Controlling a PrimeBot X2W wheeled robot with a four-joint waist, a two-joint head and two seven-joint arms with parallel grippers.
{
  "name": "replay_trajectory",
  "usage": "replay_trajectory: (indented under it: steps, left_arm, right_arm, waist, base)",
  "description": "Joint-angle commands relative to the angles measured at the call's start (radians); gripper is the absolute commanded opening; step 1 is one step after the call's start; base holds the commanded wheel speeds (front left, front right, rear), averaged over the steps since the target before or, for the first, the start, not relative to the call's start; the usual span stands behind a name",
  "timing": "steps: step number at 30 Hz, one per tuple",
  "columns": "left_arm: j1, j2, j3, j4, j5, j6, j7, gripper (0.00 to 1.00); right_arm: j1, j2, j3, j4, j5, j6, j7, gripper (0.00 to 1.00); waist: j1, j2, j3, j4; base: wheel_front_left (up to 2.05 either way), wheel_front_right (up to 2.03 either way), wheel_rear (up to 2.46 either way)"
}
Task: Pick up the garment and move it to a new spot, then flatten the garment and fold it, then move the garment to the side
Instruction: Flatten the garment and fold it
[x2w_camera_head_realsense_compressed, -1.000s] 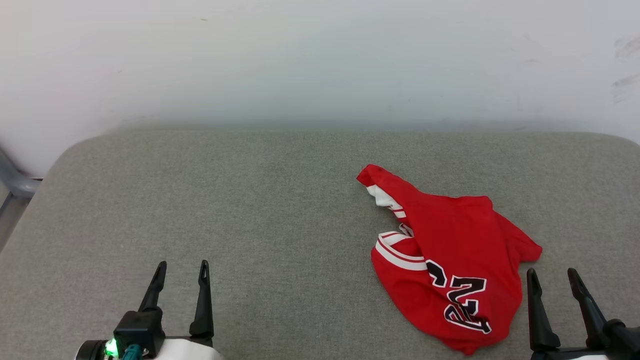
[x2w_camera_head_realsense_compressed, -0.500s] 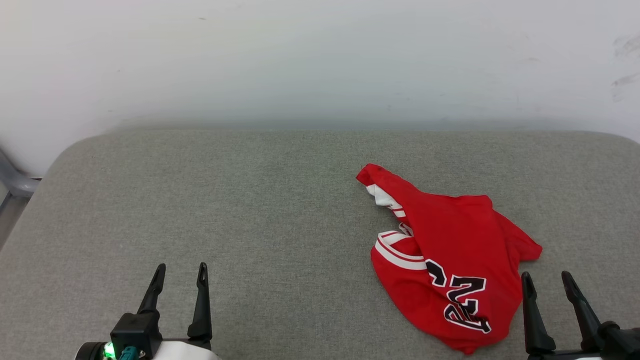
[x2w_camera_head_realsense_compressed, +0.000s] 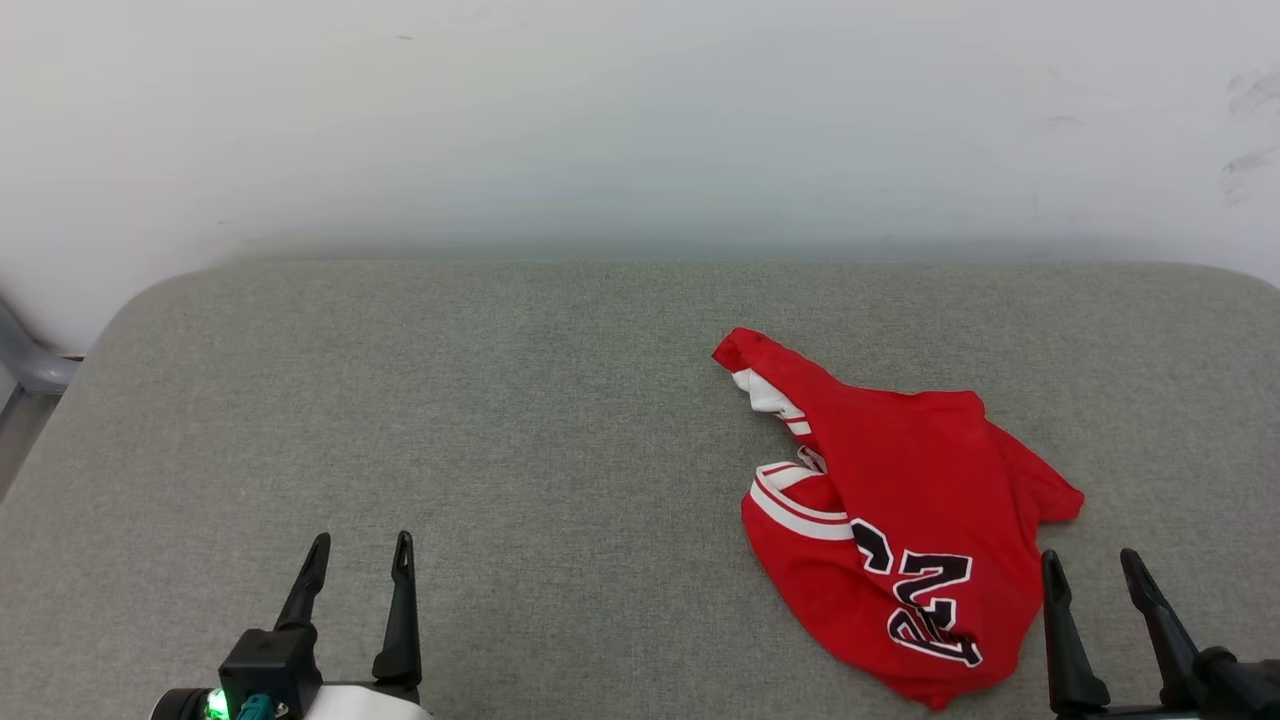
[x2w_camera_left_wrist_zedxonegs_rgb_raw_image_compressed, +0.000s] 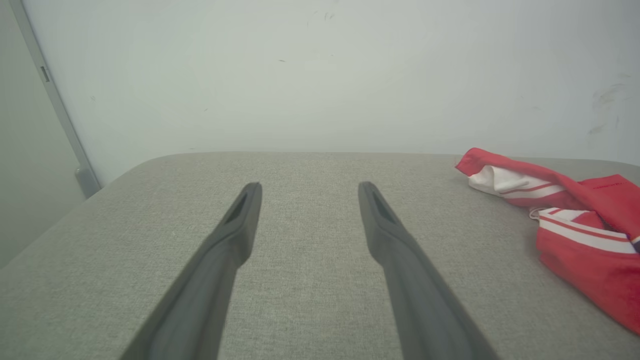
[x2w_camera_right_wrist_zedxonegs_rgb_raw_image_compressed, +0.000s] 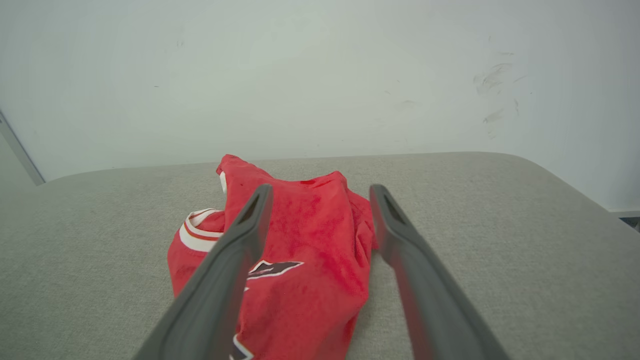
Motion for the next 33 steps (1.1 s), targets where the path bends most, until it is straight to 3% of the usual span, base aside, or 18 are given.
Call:
replay_trajectory:
  steps: [1,8,14,19,23,28,33]
  left_arm:
    - [-0.003,-0.001,0.005,0.003,0.008,-0.002,-0.003,1.00]
    - [-0.016,-0.006,0.015,0.006,0.011,-0.011,-0.003,1.00]
    - [-0.035,-0.010,0.015,0.009,0.010,-0.018,-0.003,1.00]
    - [-0.056,-0.011,0.009,0.009,0.009,-0.022,-0.003,1.00]
    - [-0.075,-0.012,0.005,0.006,0.005,-0.024,-0.003,1.00]
    - [-0.103,-0.012,-0.001,-0.001,-0.002,-0.025,-0.003,1.00]
    - [-0.133,-0.013,-0.006,-0.012,-0.010,-0.016,-0.003,1.00]
  right_arm:
    - [0.003,0.002,-0.003,0.000,-0.004,-0.001,-0.002,1.00]
    - [-0.091,-0.007,-0.046,-0.034,-0.026,-0.001,-0.002,1.00]
    - [-0.277,-0.134,-0.054,-0.067,-0.013,-0.001,-0.002,1.00]
    - [-0.452,-0.276,0.018,0.026,0.051,-0.001,0.002,1.00]
    - [-0.577,-0.412,0.171,0.105,0.137,-0.001,0.142,1.00]
    - [-0.670,-0.577,0.409,0.146,0.293,-0.001,0.425,1.00]
    - [-0.722,-0.681,0.596,0.170,0.441,-0.001,0.689,1.00]
  waist:
    - [0.0000,0.0000,0.000,0.000]
    - [0.0000,0.0000,0.014,-0.002]
    - [0.0000,0.0000,0.035,-0.005]
    - [0.0000,0.0000,0.063,-0.001]
    - [0.0000,0.0000,0.091,0.007]
    - [0.0000,0.0000,0.129,0.022]
    - [0.0000,0.0000,0.168,0.037]
  base:
    - [0.00,0.00,0.00]
    - [0.00,0.00,0.00]
    - [0.00,0.00,0.00]
    - [0.00,0.00,0.00]
    - [0.00,0.00,0.00]
    - [0.00,0.00,0.00]
    - [0.00,0.00,0.00]
